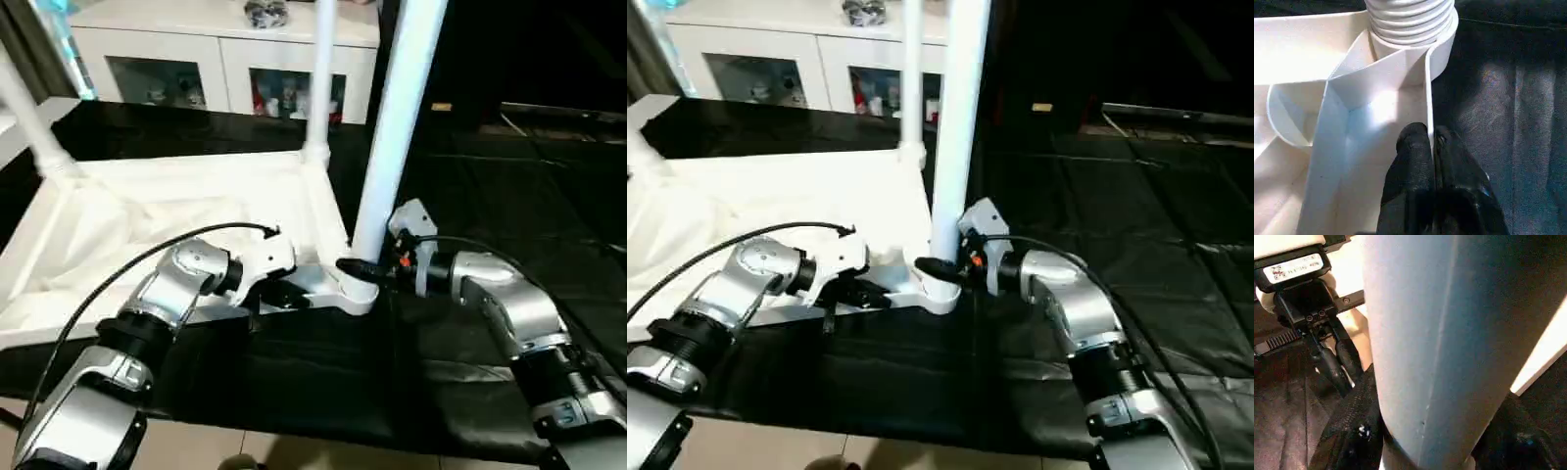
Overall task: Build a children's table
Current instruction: Insert table leg to table base
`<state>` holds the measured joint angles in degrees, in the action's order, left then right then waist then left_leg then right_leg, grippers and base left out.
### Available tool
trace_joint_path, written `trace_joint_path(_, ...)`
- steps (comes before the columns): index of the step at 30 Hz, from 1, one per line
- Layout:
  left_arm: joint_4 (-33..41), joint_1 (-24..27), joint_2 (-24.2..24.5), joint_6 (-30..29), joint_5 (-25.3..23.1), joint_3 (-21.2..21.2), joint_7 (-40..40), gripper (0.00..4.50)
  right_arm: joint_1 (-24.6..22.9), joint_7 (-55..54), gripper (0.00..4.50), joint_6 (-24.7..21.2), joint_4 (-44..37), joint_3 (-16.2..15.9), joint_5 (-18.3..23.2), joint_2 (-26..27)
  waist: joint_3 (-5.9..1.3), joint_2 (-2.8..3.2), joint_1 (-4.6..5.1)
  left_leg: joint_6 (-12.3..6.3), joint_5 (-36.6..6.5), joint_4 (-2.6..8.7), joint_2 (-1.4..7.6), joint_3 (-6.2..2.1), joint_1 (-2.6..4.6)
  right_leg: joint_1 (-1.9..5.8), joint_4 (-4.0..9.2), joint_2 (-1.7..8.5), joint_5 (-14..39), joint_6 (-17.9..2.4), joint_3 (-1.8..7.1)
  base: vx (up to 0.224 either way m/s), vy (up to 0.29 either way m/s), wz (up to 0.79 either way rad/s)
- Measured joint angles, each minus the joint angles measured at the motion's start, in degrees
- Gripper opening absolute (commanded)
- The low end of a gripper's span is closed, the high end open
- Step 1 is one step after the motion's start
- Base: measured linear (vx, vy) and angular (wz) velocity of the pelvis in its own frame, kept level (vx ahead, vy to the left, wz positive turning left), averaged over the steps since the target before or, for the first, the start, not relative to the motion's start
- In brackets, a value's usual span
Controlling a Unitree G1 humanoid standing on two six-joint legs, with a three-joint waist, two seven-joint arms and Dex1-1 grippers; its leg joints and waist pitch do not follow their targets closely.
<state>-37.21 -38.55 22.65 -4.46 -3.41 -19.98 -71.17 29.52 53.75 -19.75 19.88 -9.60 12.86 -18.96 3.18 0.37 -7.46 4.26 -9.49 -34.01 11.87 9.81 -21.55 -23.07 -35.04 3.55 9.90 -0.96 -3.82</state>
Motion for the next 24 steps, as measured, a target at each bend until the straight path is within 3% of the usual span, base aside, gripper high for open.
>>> trace_joint_path(10, -0.72, -0.20, -0.73, 1.07, -0.68, 0.02, 1.56, 0.00, -0.29, -0.41, 1.91, -0.12, 0.11, 0.54, 0.03, 0.02, 0.01, 0.06, -0.60, 0.00, 0.00, 0.03, 0.00, 0.00, 0.14, 0.09, -0.01, 0.00, -0.01, -0.01, 0.01, 0.000, 0.000, 0.00)
trace_joint_path(16, -3.03, -0.84, -1.96, 0.40, -0.68, 1.05, 3.54, 0.00, -3.44, -5.69, 1.91, -0.18, 0.53, 5.62, 3.08, 3.97, 0.08, 0.34, -0.68, 0.01, 0.00, 0.08, -0.02, -0.01, 0.37, 0.28, 0.02, 0.00, 0.09, 0.16, 0.01, 0.000, 0.000, 0.00)
trace_joint_path(24, -5.01, -1.89, -2.42, -0.23, -0.69, 1.06, 3.81, 0.00, -11.11, -12.21, 1.91, 7.69, -2.07, 8.93, 4.94, 9.22, 0.06, 2.09, -0.66, 0.01, -0.01, 0.18, -0.07, -0.02, 0.46, 0.28, 0.08, 0.03, 0.08, 0.16, -0.01, 0.000, 0.000, 0.00)
